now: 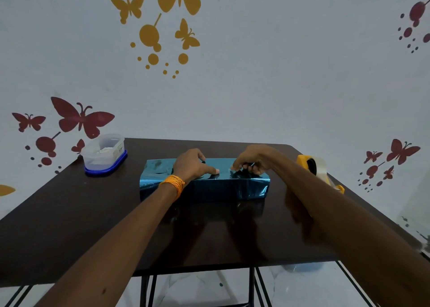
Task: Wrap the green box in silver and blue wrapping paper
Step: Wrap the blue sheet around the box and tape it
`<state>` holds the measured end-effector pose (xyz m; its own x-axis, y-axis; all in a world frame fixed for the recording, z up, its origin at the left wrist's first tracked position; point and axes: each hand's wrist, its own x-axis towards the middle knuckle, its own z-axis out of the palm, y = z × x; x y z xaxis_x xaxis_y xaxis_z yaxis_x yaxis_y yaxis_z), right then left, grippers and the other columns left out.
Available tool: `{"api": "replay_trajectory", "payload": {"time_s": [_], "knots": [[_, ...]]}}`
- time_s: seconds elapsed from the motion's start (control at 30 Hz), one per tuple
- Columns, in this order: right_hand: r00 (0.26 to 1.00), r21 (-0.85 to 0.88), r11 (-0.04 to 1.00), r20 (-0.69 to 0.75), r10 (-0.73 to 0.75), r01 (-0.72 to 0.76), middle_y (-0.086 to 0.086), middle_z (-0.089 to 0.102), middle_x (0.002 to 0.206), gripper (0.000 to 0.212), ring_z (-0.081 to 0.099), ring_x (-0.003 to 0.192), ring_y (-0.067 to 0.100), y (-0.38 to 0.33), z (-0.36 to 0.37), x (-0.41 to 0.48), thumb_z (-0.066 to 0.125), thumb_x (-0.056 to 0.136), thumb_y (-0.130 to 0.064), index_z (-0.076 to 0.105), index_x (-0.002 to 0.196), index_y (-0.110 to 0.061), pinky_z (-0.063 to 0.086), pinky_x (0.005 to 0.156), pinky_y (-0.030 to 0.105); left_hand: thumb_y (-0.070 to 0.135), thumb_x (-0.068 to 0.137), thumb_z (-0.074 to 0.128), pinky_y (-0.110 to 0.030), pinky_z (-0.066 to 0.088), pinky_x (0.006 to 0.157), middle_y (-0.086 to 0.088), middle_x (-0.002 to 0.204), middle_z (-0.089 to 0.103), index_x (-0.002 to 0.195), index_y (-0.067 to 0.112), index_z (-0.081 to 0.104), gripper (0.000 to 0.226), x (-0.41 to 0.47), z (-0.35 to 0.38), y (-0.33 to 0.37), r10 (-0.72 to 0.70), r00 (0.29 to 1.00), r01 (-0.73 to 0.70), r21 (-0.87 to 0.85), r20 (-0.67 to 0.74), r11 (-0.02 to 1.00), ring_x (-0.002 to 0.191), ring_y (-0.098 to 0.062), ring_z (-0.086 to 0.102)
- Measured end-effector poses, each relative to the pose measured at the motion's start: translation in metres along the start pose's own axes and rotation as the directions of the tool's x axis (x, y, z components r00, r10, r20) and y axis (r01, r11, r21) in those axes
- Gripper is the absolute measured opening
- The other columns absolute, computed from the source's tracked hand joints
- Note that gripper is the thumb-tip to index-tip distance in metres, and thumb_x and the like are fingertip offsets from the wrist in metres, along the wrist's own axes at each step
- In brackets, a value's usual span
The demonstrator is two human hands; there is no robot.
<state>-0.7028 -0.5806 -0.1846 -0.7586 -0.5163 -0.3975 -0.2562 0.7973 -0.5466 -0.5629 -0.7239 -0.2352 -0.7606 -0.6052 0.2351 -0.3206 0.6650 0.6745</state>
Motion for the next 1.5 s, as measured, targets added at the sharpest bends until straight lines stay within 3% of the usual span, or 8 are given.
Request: {"api": "replay_trajectory", "payload": {"time_s": [0.37, 0.53, 0.7, 0.93, 1.1, 1.3, 1.43, 1.5], "knots": [[1.000, -0.066, 0.998, -0.014, -0.021, 0.020, -0.002, 0.041, 0.055, 0.028, 0.032, 0.047, 0.008, 0.001, 0.000, 0.003, 0.074, 0.087, -0.017, 0.057, 0.065, -0.011, 0.028, 0.042, 0.016, 0.047, 0.064, 0.087, -0.038, 0.049, 0.084, -0.004, 0.118, 0.061, 0.104, 0.013, 0.062, 0.058, 0.002, 0.002, -0.001, 0.003, 1.000, -0.003, 0.004, 0.017, 1.000, 0.107, -0.024, 0.056], [0.998, -0.219, 0.975, -0.062, 0.011, -0.024, 0.001, 0.036, 0.053, 0.044, 0.029, 0.046, 0.011, 0.005, -0.009, -0.001, 0.079, 0.082, -0.046, 0.061, 0.077, -0.006, 0.025, 0.049, 0.024, 0.045, 0.063, 0.088, -0.036, 0.047, 0.082, -0.005, 0.119, 0.061, 0.104, 0.012, 0.063, 0.058, 0.003, 0.001, -0.002, 0.002, 1.000, -0.002, -0.017, 0.019, 1.000, 0.108, -0.023, 0.055], [0.993, 0.091, 0.989, 0.033, 0.115, -0.117, -0.004, 0.039, 0.052, 0.045, 0.029, 0.049, 0.006, 0.036, -0.009, 0.005, 0.077, 0.082, -0.049, 0.050, 0.069, -0.015, 0.029, 0.040, 0.015, 0.047, 0.062, 0.089, -0.034, 0.045, 0.077, -0.004, 0.117, 0.061, 0.103, 0.012, 0.063, 0.060, 0.004, 0.002, -0.004, -0.007, 1.000, 0.007, -0.026, 0.009, 1.000, 0.096, -0.018, 0.050], [0.990, 0.431, 0.897, 0.131, 0.043, -0.096, 0.002, 0.059, 0.069, 0.018, 0.054, 0.060, 0.009, 0.052, -0.007, -0.001, 0.075, 0.088, -0.022, 0.064, 0.091, -0.009, 0.047, 0.047, 0.017, 0.046, 0.061, 0.090, -0.033, 0.045, 0.077, -0.005, 0.117, 0.062, 0.103, 0.011, 0.063, 0.061, 0.004, 0.002, -0.004, -0.007, 1.000, 0.006, -0.039, -0.002, 0.999, 0.095, -0.017, 0.049], [0.988, 0.315, 0.947, -0.152, -0.008, 0.057, 0.001, 0.035, 0.059, 0.042, 0.033, 0.050, 0.010, 0.036, 0.005, -0.001, 0.085, 0.078, -0.035, 0.065, 0.093, -0.002, 0.031, 0.047, 0.021, 0.045, 0.062, 0.089, -0.035, 0.048, 0.079, -0.005, 0.116, 0.061, 0.103, 0.011, 0.062, 0.060, 0.003, 0.001, -0.003, -0.011, 1.000, 0.011, -0.040, 0.005, 0.999, 0.095, -0.019, 0.050], [0.982, 0.212, 0.971, -0.174, -0.072, 0.109, 0.004, 0.041, 0.070, 0.065, 0.033, 0.054, 0.013, 0.030, 0.024, 0.003, 0.090, 0.068, -0.044, 0.055, 0.106, -0.004, 0.031, 0.040, 0.023, 0.043, 0.062, 0.090, -0.037, 0.049, 0.081, -0.005, 0.114, 0.060, 0.103, 0.010, 0.062, 0.060, 0.001, 0.001, -0.002, -0.013, 1.000, 0.013, -0.053, -0.006, 0.999, 0.094, -0.019, 0.050], [0.984, 0.260, 0.957, -0.149, -0.093, 0.130, 0.002, 0.038, 0.062, 0.055, 0.025, 0.046, 0.009, 0.038, 0.021, 0.003, 0.088, 0.069, -0.047, 0.049, 0.079, -0.010, 0.025, 0.036, 0.021, 0.045, 0.062, 0.089, -0.037, 0.050, 0.083, -0.002, 0.108, 0.060, 0.103, 0.010, 0.062, 0.060, 0.001, 0.002, -0.001, -0.013, 1.000, 0.012, -0.033, -0.008, 0.999, 0.089, -0.018, 0.051], [0.978, 0.318, 0.935, -0.184, -0.102, 0.157, 0.001, 0.037, 0.064, 0.060, 0.027, 0.050, 0.009, 0.041, 0.024, 0.006, 0.086, 0.072, -0.047, 0.059, 0.102, -0.003, 0.027, 0.038, 0.020, 0.045, 0.063, 0.089, -0.037, 0.050, 0.082, 0.000, 0.104, 0.058, 0.104, 0.010, 0.062, 0.061, 0.000, 0.002, 0.000, -0.013, 1.000, 0.013, -0.026, -0.007, 1.000, 0.087, -0.017, 0.051]]}}
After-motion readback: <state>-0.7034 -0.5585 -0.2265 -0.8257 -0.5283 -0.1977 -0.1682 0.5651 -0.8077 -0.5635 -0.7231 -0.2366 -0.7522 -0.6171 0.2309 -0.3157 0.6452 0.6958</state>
